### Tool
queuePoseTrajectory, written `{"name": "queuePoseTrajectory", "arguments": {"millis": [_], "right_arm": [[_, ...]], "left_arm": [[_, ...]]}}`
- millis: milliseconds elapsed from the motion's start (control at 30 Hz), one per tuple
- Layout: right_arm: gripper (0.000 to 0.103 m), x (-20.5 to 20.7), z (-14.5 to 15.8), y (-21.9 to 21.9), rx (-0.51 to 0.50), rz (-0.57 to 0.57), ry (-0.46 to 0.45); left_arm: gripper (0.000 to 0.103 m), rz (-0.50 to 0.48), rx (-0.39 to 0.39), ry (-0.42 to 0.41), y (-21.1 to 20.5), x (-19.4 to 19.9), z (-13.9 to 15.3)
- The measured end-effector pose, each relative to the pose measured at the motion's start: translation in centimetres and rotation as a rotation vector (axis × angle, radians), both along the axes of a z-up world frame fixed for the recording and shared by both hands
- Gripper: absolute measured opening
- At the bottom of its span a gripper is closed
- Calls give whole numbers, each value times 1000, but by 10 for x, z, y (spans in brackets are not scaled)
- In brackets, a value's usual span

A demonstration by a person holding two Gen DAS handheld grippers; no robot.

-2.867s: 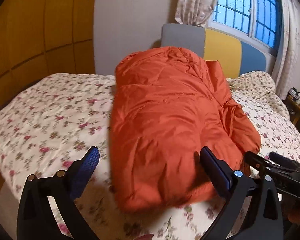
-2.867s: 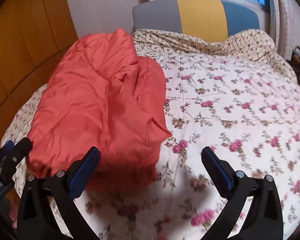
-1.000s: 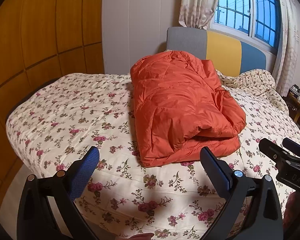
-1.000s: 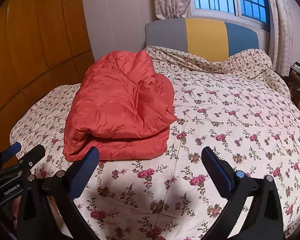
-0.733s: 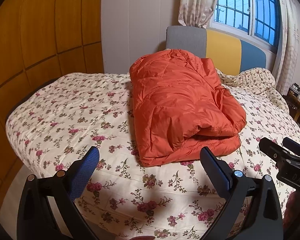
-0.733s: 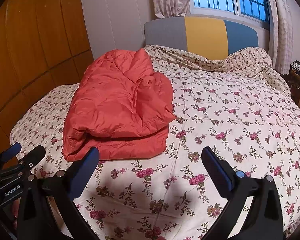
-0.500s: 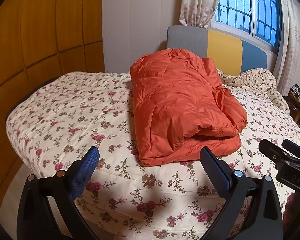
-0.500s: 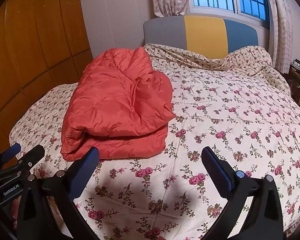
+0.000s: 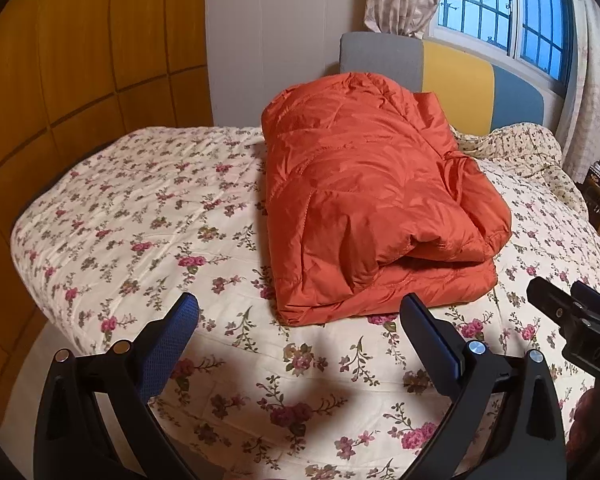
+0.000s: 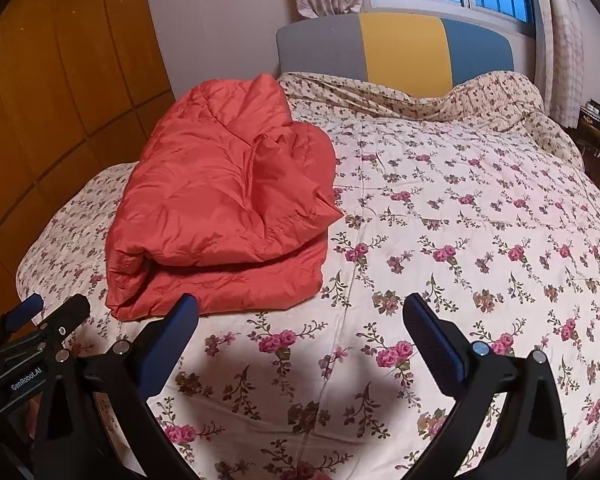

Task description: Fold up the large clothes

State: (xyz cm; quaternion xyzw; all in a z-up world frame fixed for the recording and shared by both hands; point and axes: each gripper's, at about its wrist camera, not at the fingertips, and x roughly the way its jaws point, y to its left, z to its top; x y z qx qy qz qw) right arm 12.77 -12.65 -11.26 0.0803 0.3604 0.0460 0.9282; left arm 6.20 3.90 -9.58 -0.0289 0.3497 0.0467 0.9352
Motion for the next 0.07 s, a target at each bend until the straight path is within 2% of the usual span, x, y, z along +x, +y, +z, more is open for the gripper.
{"name": "queuePoseTrajectory", "arguments": {"millis": [67], "right_arm": [[101, 2, -2, -1, 2, -1, 6]], "left_arm": [[100, 2, -6, 13, 0, 4, -2]]}}
